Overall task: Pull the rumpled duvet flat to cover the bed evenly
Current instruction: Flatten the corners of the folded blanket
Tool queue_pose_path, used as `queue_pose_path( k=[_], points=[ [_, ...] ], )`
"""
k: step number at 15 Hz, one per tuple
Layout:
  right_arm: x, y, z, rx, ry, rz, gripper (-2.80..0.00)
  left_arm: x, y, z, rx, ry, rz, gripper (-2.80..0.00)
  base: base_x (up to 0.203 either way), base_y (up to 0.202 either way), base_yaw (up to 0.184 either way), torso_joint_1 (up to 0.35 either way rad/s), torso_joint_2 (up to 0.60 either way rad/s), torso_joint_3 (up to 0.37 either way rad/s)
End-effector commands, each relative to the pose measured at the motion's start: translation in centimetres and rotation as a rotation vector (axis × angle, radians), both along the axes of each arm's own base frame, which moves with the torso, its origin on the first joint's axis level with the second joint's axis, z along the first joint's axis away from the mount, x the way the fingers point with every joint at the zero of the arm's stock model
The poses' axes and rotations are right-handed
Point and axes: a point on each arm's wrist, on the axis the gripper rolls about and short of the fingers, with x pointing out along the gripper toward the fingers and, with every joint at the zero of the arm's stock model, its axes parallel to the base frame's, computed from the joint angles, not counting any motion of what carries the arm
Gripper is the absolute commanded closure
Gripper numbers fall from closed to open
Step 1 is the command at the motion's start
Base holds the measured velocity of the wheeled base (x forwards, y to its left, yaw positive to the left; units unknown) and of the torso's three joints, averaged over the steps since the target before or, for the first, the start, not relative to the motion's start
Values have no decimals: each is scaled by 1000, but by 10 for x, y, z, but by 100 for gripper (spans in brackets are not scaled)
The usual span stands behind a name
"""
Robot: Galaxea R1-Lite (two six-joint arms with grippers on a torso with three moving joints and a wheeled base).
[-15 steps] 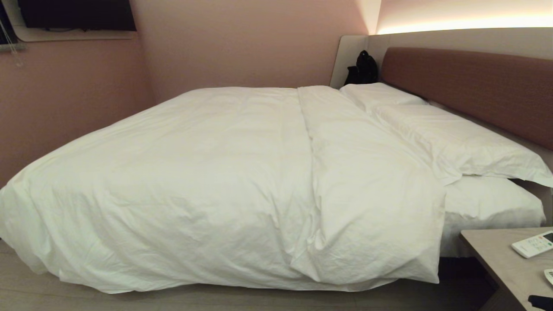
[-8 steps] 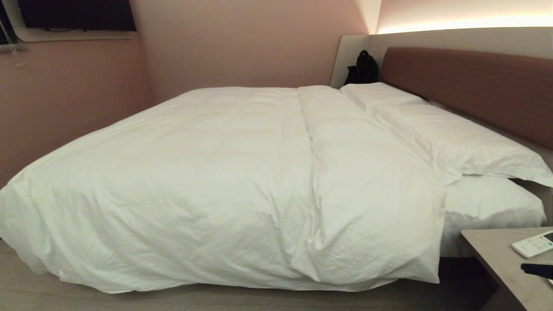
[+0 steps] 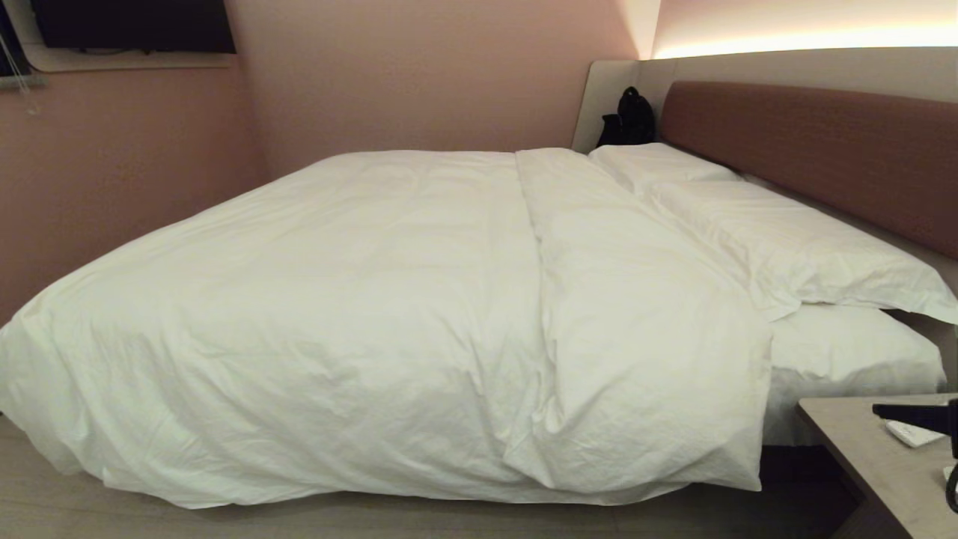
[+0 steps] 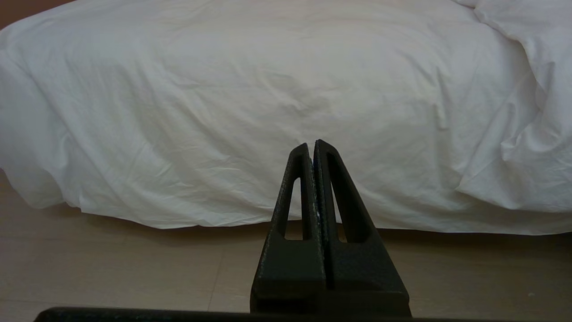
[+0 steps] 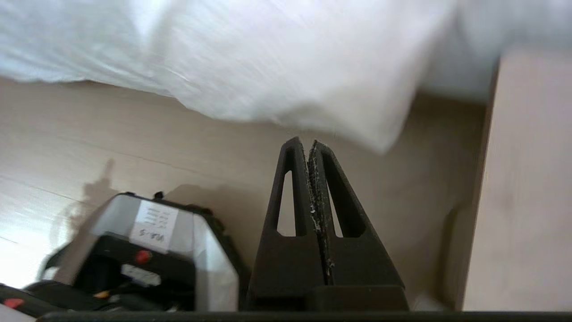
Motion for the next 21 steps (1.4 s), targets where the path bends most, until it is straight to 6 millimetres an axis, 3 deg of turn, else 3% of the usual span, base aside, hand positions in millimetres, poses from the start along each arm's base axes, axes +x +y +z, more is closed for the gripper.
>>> queue_pose_path(
  k=[1, 4, 8, 17, 21],
  points=[
    [-6, 22, 27, 113, 0, -125, 0, 0, 0, 0, 0, -1, 0, 0, 0, 0, 0, 0, 0, 0],
    [-26, 52, 55, 116, -77, -138, 0, 0, 0, 0, 0, -1, 0, 0, 0, 0, 0, 0, 0, 0],
    [-78, 79, 76, 112, -119, -163, 0, 0, 0, 0, 0, -1, 0, 0, 0, 0, 0, 0, 0, 0],
    [-175, 116, 68, 78, -184, -218, 0, 0, 0, 0, 0, -1, 0, 0, 0, 0, 0, 0, 0, 0],
    [-200, 124, 63, 54, -253, -266, 0, 0, 0, 0, 0, -1, 0, 0, 0, 0, 0, 0, 0, 0]
  ],
)
